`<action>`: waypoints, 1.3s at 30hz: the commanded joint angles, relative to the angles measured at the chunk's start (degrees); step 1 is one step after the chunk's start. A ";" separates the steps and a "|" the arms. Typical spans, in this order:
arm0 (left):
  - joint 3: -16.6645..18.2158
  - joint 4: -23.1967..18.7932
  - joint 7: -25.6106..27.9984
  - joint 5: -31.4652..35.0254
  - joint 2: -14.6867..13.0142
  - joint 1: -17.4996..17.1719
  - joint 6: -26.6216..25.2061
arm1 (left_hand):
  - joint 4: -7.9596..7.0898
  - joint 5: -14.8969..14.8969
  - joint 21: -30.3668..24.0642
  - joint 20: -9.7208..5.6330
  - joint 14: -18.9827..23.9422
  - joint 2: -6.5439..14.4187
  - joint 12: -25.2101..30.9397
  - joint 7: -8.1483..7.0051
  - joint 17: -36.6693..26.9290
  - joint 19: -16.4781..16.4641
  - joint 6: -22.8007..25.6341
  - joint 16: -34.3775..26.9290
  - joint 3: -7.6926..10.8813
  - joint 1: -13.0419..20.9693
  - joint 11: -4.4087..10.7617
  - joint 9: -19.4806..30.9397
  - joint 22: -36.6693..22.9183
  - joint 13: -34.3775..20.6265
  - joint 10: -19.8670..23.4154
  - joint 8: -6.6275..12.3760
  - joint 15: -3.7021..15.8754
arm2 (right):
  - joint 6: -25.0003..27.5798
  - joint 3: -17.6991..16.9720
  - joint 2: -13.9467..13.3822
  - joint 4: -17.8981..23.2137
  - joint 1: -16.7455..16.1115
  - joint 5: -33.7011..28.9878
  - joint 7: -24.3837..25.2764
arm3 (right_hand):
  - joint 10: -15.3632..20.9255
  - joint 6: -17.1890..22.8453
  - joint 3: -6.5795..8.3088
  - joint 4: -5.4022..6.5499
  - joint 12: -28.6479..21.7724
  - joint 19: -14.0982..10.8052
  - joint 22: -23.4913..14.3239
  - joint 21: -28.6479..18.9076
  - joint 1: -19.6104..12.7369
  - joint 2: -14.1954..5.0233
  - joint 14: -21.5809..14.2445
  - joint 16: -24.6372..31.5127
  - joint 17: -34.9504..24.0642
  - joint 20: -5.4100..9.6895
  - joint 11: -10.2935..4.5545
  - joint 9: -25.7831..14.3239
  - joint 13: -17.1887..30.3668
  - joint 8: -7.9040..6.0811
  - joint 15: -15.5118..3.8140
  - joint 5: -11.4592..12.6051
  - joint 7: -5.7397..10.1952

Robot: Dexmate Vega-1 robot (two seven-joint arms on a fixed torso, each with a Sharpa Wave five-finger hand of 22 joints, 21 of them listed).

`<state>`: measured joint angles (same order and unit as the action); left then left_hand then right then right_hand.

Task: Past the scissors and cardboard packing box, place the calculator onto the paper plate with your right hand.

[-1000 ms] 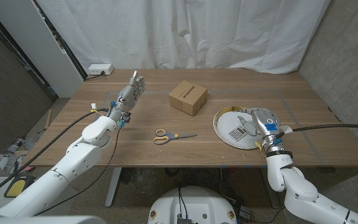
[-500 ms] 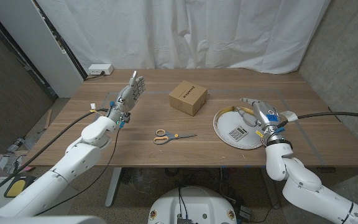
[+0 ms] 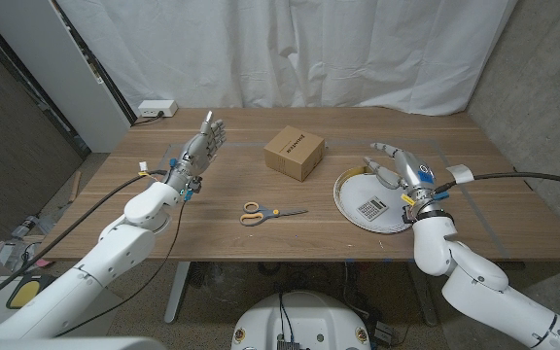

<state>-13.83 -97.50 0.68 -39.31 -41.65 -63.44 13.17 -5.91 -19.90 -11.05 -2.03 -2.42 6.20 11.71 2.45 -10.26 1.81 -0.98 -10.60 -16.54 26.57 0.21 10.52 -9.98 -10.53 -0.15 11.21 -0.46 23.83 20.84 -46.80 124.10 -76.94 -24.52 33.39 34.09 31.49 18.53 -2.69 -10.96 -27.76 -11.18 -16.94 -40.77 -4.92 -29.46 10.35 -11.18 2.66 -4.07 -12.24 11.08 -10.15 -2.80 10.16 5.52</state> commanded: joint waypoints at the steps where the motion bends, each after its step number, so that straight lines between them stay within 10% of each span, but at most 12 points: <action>1: 0.49 -0.24 -0.44 -0.36 -0.48 -0.66 0.19 | -0.10 0.20 -0.22 -0.44 -0.31 0.32 -0.21 0.35 -0.14 0.61 0.26 -0.08 -0.53 0.48 0.20 0.15 -0.22 -0.21 0.14 0.00 -0.08 | -10.84 -4.72 2.32 -1.06 -0.85 11.60 -1.41 | -0.89 -0.70 0.45 -0.23 -0.13 0.06 -0.12 0.24 0.55 0.03 0.83 -0.09 -0.06 1.98 0.52 0.08 0.09 -0.20 -2.65 0.22 -0.70; 24: 0.95 -0.38 -1.09 -0.63 -1.04 -1.51 0.43 | -0.13 0.24 -0.23 -0.46 -0.34 0.36 -0.19 0.34 -0.14 0.64 0.31 -0.07 -0.64 0.56 0.20 0.15 -0.22 -0.21 0.17 0.02 -0.10 | -35.82 -7.95 8.87 -10.31 0.15 33.66 -10.32 | -0.39 -1.61 -1.21 2.33 -1.04 -0.50 -0.02 0.50 5.38 -0.79 1.17 0.68 -0.40 1.96 2.03 0.21 0.10 -0.79 -1.87 -0.21 -1.99; 39: 0.91 -0.96 -1.14 -0.82 -1.31 -2.11 0.06 | -0.17 0.27 -0.21 -0.42 -0.34 0.37 -0.21 0.34 -0.14 0.72 0.22 -0.07 -0.72 0.58 0.19 0.16 -0.22 -0.21 0.13 -0.01 -0.11 | -37.10 -8.07 10.75 -10.76 0.08 34.10 -9.69 | 0.49 -0.79 -1.91 3.04 -1.50 -0.78 0.03 0.62 7.10 -0.62 0.87 0.86 -0.35 1.94 2.16 0.29 0.08 -1.23 -1.98 -0.21 -2.17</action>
<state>-12.96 -98.07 -0.40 -39.91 -42.71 -65.10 13.50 -6.12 -19.70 -11.05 -2.04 -2.42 6.51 11.71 2.45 -10.26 1.81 -0.98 -10.60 -16.75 26.88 0.21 10.52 -9.97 -10.53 -0.15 11.21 -0.46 -11.68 13.12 -37.32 113.93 -76.86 7.90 24.04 34.07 30.21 16.77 0.02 -12.09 -27.99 -11.19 -16.50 -34.05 -5.43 -28.41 11.03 -11.34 2.87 -2.01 -11.99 11.06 -11.04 -2.69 9.95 3.52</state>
